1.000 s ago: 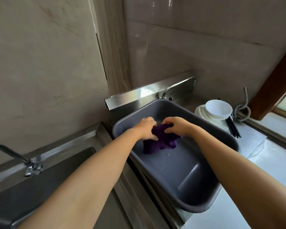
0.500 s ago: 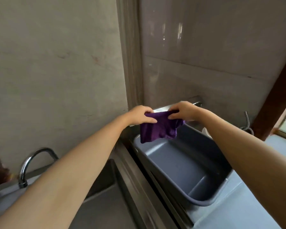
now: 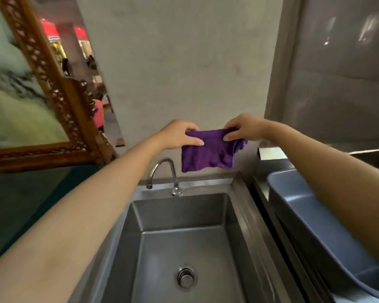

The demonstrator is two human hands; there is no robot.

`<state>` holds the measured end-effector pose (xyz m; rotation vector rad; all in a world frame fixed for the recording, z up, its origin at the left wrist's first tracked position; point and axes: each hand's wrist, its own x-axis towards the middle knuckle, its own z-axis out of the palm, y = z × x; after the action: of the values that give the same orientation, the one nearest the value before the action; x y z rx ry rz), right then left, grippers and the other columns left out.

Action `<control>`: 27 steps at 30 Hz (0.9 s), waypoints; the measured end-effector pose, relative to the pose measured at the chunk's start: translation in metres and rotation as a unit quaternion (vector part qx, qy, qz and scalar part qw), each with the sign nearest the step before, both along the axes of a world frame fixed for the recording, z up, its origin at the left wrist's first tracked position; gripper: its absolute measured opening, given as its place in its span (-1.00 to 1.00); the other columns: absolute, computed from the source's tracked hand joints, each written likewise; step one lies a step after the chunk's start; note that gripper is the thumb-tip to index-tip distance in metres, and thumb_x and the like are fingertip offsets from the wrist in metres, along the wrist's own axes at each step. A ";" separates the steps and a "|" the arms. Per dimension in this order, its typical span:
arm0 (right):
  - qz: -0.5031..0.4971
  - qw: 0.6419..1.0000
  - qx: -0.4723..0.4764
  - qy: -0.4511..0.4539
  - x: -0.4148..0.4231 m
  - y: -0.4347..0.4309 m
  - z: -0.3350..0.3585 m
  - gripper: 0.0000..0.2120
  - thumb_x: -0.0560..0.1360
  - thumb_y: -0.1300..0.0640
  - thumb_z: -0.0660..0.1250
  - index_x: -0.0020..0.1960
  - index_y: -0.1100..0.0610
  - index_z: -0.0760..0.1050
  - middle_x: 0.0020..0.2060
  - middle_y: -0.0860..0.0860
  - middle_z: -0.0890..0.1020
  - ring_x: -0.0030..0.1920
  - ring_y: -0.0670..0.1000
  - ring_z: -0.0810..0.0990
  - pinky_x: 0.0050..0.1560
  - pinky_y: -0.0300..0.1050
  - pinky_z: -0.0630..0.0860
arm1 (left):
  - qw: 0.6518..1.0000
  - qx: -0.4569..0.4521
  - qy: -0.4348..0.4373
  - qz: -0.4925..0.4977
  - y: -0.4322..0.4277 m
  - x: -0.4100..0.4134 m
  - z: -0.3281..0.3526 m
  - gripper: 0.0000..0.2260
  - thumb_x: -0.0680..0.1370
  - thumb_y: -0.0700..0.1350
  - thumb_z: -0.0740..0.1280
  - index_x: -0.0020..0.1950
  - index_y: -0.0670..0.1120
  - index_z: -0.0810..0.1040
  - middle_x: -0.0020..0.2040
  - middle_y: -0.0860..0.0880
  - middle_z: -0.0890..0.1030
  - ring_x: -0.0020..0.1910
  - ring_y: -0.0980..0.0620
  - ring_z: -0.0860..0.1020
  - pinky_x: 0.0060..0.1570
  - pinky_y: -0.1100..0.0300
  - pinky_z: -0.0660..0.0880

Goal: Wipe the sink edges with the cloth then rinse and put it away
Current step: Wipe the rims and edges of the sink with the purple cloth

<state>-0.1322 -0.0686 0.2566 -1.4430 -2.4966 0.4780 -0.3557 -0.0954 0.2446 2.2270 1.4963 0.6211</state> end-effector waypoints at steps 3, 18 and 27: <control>0.057 0.998 0.002 0.007 -0.065 0.002 -0.006 -0.76 0.50 0.04 0.33 0.13 0.08 0.57 -0.03 0.02 0.61 -0.08 -0.01 0.51 -0.05 -0.15 0.39 | 0.998 -0.001 -0.013 0.065 -0.026 -0.062 -0.003 -0.75 0.43 -0.08 0.46 0.03 -0.18 0.62 -0.11 -0.04 0.62 -0.14 0.08 0.54 -0.23 0.48 0.39; 0.152 0.987 0.012 0.046 -0.327 -0.028 -0.125 -0.80 0.49 0.13 0.33 0.09 0.16 0.56 0.01 0.08 0.57 -0.07 -0.04 0.45 -0.08 -0.17 0.37 | 0.950 -0.080 -0.111 0.281 -0.111 -0.283 -0.124 -0.75 0.49 -0.05 0.39 0.15 -0.08 0.60 0.07 -0.01 0.62 0.07 0.05 0.55 0.04 0.18 0.46; 0.057 0.997 0.016 0.056 -0.393 -0.020 -0.223 -0.81 0.53 0.14 0.23 0.08 0.12 0.56 0.03 0.13 0.60 0.05 0.15 0.54 -0.01 -0.05 0.44 | 0.910 -0.086 -0.248 0.321 -0.095 -0.328 -0.218 -0.79 0.54 -0.09 0.32 0.15 -0.09 0.56 0.06 -0.02 0.61 0.04 0.04 0.56 -0.04 0.23 0.47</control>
<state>-0.5249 -0.0882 0.0339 -1.2322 -2.4947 0.5225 -0.6833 -0.1899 0.0263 1.2699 1.8835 1.0977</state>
